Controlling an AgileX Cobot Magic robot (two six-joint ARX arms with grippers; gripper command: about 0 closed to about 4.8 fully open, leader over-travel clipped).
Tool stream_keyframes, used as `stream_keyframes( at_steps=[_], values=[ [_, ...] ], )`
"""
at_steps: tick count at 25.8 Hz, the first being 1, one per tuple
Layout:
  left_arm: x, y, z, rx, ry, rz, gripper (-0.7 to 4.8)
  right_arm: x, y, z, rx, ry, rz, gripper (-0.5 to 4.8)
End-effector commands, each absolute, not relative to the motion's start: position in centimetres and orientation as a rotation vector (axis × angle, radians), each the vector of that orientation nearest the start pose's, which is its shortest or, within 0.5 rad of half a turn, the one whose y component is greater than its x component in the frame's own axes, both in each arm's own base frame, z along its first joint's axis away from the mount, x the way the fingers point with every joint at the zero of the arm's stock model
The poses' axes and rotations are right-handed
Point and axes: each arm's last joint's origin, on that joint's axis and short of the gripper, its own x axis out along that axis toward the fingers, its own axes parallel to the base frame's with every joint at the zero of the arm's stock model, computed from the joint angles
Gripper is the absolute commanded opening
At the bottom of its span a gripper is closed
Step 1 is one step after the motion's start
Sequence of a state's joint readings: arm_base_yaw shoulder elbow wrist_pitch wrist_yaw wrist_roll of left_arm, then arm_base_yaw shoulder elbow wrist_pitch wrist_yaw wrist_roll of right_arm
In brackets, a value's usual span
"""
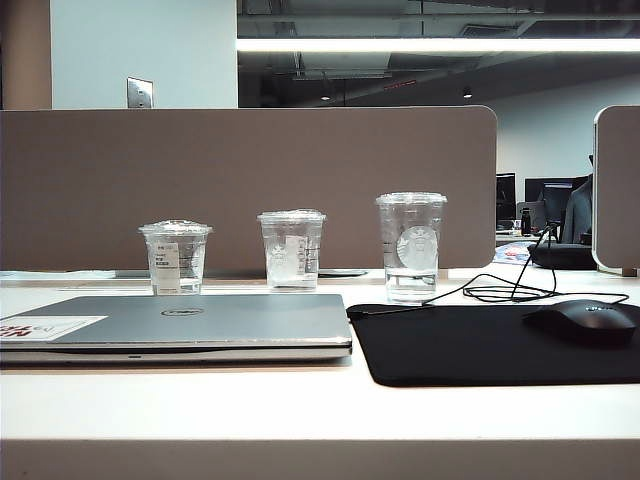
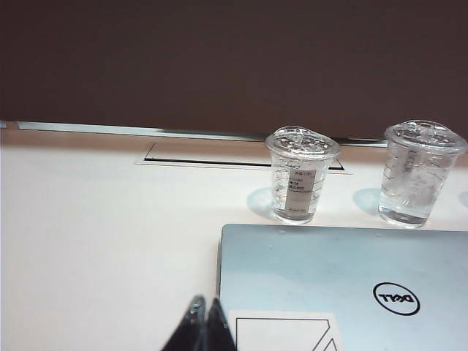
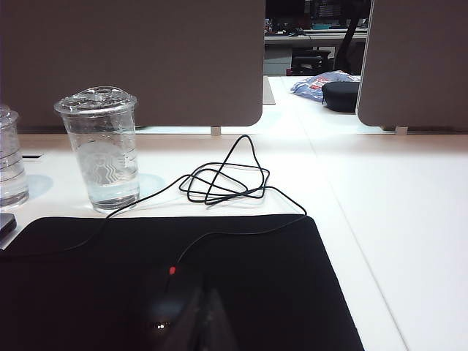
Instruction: Pick up the coffee cup on the left and place it on the left side of the laptop.
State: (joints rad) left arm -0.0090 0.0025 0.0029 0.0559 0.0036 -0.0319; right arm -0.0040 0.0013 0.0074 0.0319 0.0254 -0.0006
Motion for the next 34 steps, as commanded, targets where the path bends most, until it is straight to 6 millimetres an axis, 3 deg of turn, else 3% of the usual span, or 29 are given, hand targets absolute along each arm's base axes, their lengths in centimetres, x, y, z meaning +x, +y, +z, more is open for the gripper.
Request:
stream_keyframes(
  at_steps=[1,13,23,34],
  values=[
    [9.7,-0.1,17.3,0.031,-0.073,-0.009,-0.05,9.7,-0.1,16.9,0.000,-0.051,-0.027,-0.01],
    [9.7,-0.1,17.5,-0.059,-0.077,-0.009,-0.05,9.6,0.0,17.5,0.034,-0.074,0.001,-0.02],
    [9.2,-0.1,20.2,-0.064,-0.118,-0.011,-0.05,8.4,0.0,22.2,0.074,-0.173,0.017,-0.03],
    [11.0,-0.1,21.7,-0.064,-0.064,-0.007,-0.05,9.2,0.3,26.5,0.066,-0.154,0.124,-0.03]
  ],
)
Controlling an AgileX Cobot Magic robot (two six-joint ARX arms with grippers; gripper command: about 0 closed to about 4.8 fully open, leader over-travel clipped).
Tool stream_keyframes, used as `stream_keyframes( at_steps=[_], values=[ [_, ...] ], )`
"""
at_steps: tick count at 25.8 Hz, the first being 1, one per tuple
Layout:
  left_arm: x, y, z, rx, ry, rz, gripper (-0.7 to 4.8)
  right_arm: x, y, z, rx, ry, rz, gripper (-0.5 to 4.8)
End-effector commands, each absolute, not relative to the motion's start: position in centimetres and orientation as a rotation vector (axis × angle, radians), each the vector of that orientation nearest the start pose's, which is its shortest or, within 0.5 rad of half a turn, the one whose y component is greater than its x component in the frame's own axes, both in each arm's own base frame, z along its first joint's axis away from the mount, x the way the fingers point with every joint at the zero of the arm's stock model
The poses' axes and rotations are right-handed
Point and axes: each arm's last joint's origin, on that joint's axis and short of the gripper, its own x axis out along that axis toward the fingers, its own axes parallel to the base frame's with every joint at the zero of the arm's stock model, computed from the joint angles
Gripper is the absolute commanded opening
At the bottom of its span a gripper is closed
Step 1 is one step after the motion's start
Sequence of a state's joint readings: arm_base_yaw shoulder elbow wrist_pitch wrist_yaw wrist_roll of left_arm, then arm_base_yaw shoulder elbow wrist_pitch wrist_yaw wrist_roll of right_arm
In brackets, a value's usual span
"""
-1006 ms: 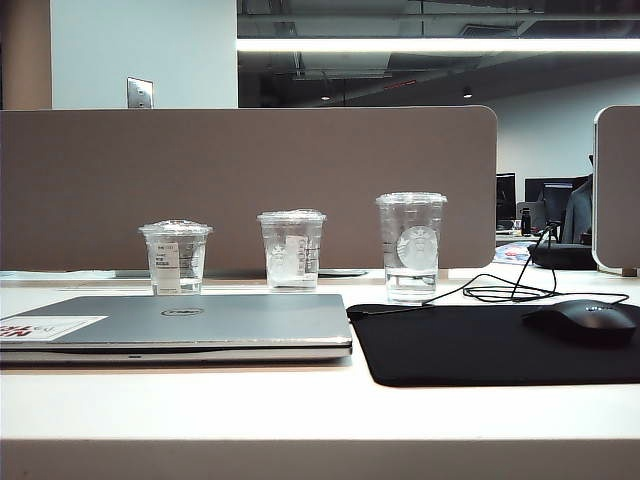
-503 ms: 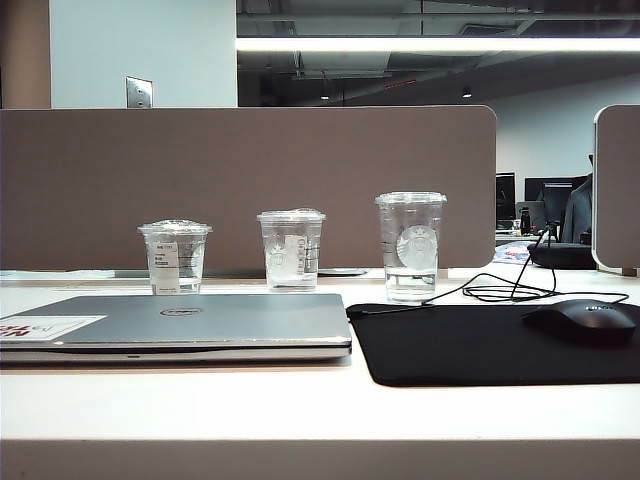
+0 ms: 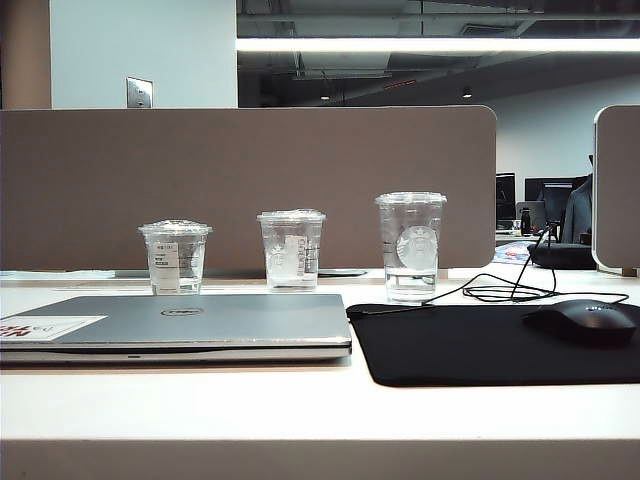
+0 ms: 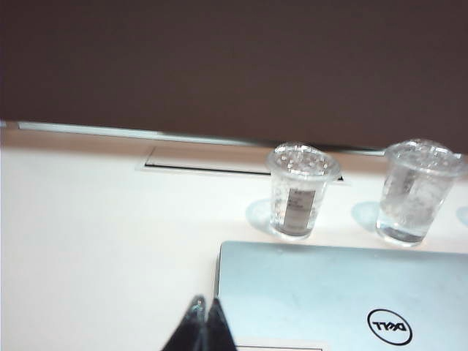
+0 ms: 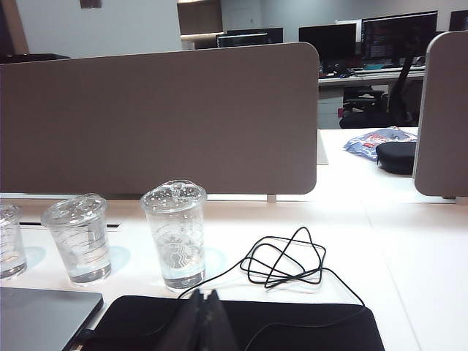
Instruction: Pick up the coffee cup on the left and place it on the left side of the laptop.
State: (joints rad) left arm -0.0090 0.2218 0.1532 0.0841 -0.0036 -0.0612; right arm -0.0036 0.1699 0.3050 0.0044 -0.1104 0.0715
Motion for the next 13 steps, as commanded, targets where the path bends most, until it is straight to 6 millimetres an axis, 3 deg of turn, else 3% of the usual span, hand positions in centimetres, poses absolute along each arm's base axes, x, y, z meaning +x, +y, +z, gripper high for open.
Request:
stream_keyframes(
  at_steps=[1,13],
  values=[
    [11.3,-0.1,21.9,-0.064,-0.069,-0.007,-0.05,9.4,0.4,26.8,0.065,-0.149,0.138,-0.04],
    [14.6,-0.6,24.4,-0.065,0.005,-0.016,-0.05,11.2,2.5,27.7,0.112,-0.051,0.293,-0.05]
  ],
)
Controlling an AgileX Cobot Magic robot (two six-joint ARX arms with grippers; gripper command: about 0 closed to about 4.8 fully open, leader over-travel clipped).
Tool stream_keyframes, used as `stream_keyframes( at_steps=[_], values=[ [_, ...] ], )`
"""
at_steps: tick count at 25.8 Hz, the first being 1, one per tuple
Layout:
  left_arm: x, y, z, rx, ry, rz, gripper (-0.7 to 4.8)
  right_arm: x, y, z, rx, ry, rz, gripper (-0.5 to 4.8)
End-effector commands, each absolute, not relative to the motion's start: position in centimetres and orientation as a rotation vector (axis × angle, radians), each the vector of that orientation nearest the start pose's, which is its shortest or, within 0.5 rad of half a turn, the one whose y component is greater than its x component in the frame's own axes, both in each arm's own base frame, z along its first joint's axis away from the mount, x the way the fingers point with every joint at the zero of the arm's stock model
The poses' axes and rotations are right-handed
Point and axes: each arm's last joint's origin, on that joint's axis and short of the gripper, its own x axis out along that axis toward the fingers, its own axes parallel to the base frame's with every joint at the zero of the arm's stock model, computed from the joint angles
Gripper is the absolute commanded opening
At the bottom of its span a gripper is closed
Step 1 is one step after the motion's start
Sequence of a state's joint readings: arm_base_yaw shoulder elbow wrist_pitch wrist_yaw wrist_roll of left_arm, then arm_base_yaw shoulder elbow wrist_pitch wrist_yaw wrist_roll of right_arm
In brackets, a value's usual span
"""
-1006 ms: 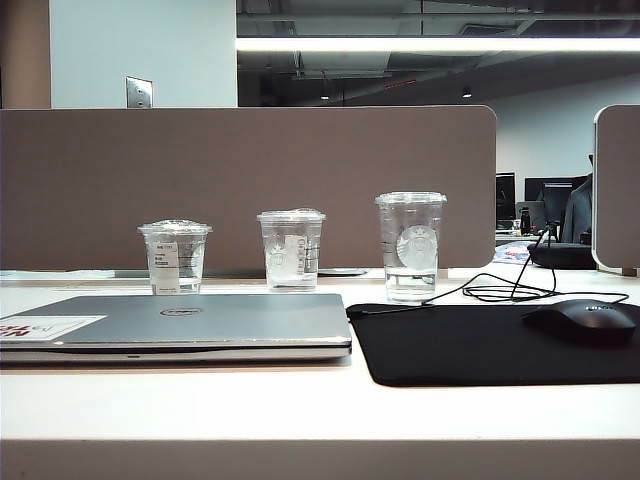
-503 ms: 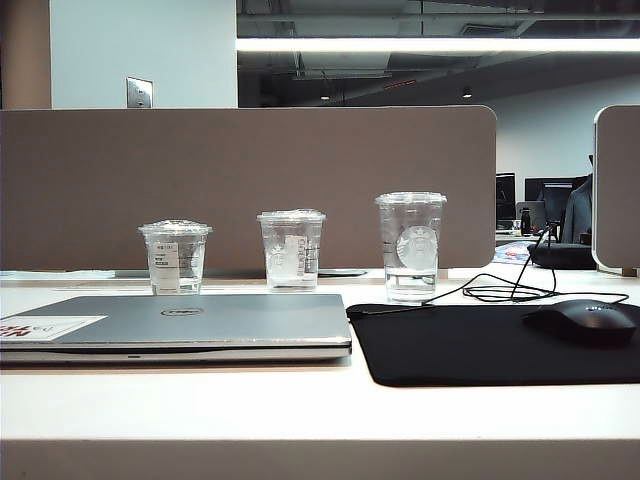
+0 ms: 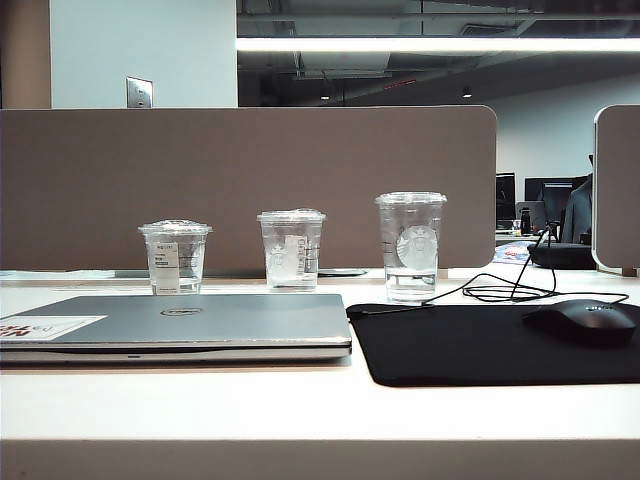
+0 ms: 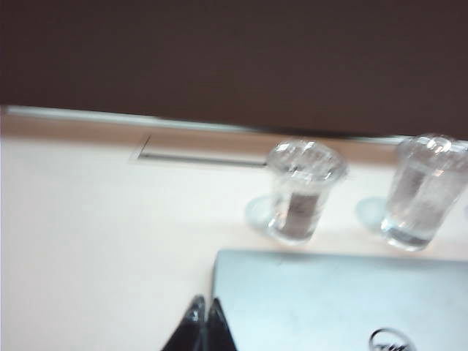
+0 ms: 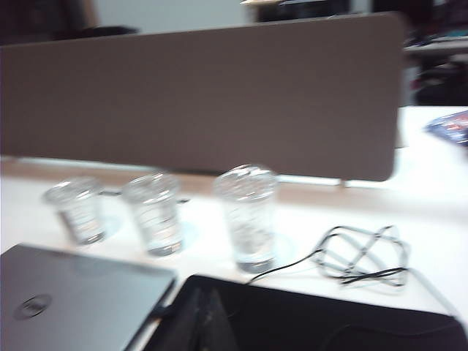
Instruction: Pick up the coffee cup on the left and place it on the left side of the laptop.
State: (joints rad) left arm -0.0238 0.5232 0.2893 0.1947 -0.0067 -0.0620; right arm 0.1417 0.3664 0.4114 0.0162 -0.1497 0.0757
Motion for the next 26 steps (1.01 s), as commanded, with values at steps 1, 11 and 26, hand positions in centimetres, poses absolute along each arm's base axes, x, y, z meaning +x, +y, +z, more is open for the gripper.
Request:
stream_keyframes(
  at_steps=[1,11,26],
  values=[
    [15.0,-0.9,24.5,-0.065,0.017,-0.022,-0.05,11.3,2.8,27.6,0.123,-0.039,0.293,-0.05],
    [18.6,-3.8,24.4,-0.138,0.108,-0.131,-0.05,11.2,6.3,27.1,0.119,0.035,0.395,-0.05],
    [25.8,-5.9,21.9,-0.153,0.135,-0.240,0.00,10.7,8.9,26.3,0.085,0.107,0.555,-0.05]
  ],
)
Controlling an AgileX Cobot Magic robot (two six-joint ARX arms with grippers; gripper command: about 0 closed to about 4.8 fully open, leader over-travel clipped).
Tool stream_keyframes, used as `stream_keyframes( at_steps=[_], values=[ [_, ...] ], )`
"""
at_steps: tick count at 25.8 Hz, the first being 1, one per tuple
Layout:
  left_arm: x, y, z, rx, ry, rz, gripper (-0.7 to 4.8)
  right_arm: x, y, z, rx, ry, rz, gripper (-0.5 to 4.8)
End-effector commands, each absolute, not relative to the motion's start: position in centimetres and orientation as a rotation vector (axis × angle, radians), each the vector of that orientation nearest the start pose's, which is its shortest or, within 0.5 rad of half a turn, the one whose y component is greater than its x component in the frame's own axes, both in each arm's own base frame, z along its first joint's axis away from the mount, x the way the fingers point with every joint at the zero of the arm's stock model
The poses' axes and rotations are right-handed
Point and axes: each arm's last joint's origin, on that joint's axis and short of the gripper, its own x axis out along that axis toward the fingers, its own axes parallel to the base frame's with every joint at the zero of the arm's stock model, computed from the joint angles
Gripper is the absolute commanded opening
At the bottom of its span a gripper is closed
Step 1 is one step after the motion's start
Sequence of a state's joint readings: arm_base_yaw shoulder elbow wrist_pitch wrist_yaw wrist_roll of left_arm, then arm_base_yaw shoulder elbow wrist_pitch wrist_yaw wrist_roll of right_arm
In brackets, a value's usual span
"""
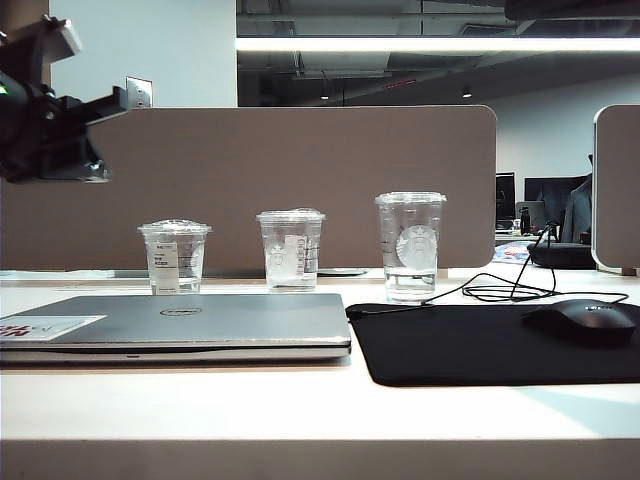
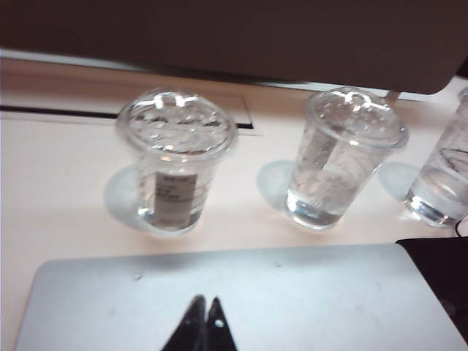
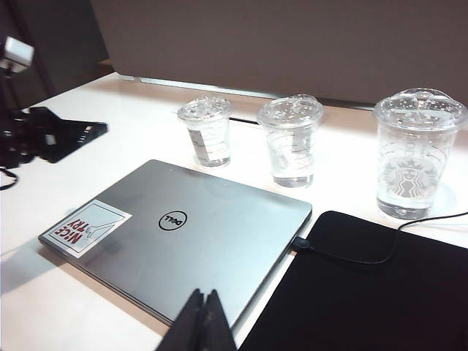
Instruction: Pick up the coffee cup on the left and place it on the left side of the laptop.
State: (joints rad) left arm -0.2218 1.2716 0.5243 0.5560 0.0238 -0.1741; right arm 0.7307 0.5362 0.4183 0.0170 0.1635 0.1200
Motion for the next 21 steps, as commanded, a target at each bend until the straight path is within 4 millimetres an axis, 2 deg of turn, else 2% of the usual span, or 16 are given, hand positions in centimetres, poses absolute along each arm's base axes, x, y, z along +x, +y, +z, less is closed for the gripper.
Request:
stream_keyframes(
  at_steps=[1,2,3,4,5,6,10,15,21],
  values=[
    [26.1,-5.9,21.6,-0.154,0.129,-0.240,0.32,10.7,8.9,26.3,0.084,0.108,0.554,-0.05],
    [26.4,-6.0,21.5,-0.154,0.129,-0.239,0.81,10.7,8.9,26.3,0.085,0.108,0.554,-0.05],
    [27.0,-6.1,21.0,-0.152,0.141,-0.230,2.13,10.7,8.9,26.3,0.085,0.108,0.555,-0.05],
    [27.4,-6.2,20.7,-0.151,0.153,-0.228,2.78,10.7,8.9,26.3,0.085,0.108,0.556,-0.05],
    [28.1,-6.3,20.4,-0.150,0.169,-0.227,3.83,10.7,8.9,26.3,0.085,0.107,0.557,-0.05],
    [28.6,-6.5,20.1,-0.153,0.180,-0.227,4.65,10.7,8.9,26.3,0.086,0.107,0.557,-0.05],
    [31.5,-7.1,19.3,-0.149,0.210,-0.222,4.79,10.7,8.9,26.3,0.085,0.107,0.556,-0.05],
    [33.8,-7.6,18.8,-0.150,0.203,-0.223,4.79,10.7,8.9,26.3,0.084,0.111,0.559,-0.05],
    [37.6,-8.4,16.4,-0.154,0.213,-0.200,4.79,10.7,8.9,26.3,0.084,0.111,0.564,-0.05]
  ],
)
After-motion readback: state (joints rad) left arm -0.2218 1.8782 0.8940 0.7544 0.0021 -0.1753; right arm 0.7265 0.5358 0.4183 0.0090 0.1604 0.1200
